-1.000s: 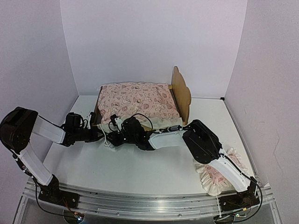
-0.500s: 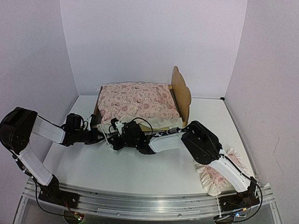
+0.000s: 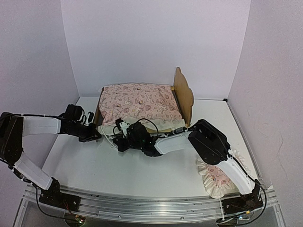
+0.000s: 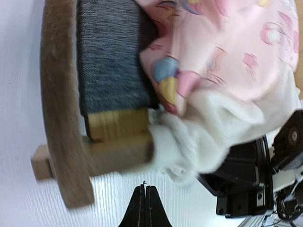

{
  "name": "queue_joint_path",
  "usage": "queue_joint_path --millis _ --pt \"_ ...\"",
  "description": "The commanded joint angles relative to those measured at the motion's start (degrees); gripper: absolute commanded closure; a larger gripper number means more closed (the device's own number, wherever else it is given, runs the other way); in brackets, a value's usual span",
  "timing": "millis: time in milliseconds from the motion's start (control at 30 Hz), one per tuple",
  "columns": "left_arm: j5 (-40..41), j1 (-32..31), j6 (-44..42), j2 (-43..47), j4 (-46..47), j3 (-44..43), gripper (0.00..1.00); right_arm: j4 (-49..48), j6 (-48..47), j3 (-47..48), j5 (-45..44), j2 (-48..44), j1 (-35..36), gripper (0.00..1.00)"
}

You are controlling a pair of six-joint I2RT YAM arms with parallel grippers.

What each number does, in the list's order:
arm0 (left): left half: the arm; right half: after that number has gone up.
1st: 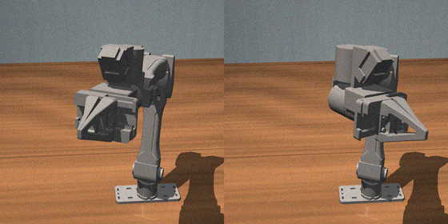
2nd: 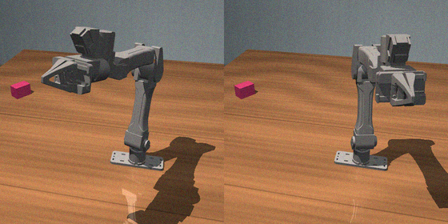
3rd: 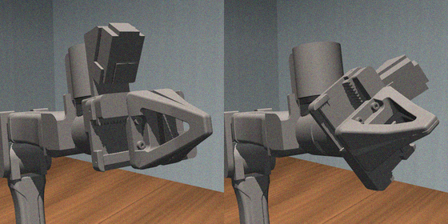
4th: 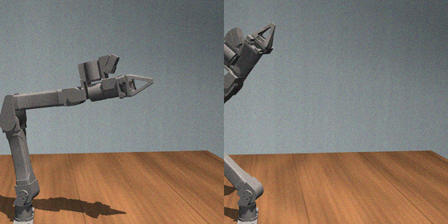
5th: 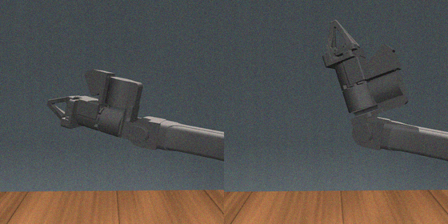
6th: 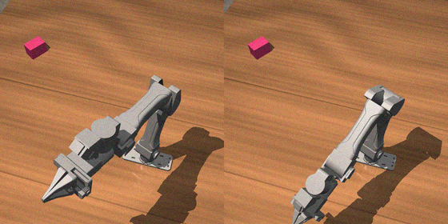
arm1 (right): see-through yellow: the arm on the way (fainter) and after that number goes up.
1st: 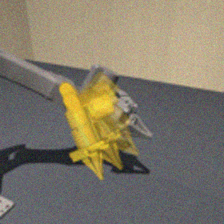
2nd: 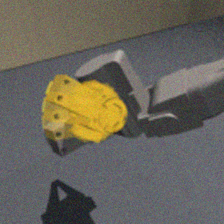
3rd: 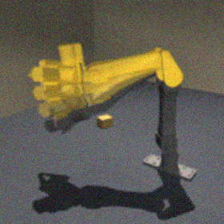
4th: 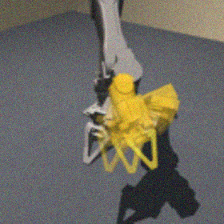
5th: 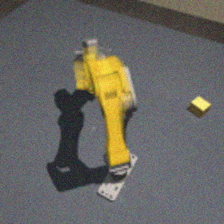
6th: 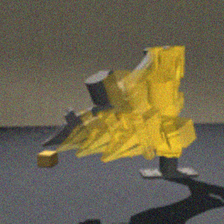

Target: Set up the pet bed

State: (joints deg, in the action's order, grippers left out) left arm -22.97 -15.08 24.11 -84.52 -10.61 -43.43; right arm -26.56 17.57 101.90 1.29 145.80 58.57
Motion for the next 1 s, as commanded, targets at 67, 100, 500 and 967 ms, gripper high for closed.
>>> queue_joint_path --millis 67,100,500,967 --pt "-4.94 -2.96 -17.59 12.98 0.95 1.54 0.89 -5.10 -3.08 -1.88 0.04 -5.93 0.82 1.00" --pt "-5.99 -3.61 -20.60 14.21 3.55 2.33 0.84 -5.38 -2.99 -2.03 0.28 -5.89 0.87 1.00" --pt "-14.32 -4.26 -22.77 -1.58 1.44 -4.04 0.65 -8.11 -2.80 -3.01 1.08 -6.19 1.23 1.00" --pt "-10.58 -4.26 -19.72 -4.27 3.94 -3.40 0.77 -9.95 -3.41 -4.20 1.31 -7.03 1.35 1.00"
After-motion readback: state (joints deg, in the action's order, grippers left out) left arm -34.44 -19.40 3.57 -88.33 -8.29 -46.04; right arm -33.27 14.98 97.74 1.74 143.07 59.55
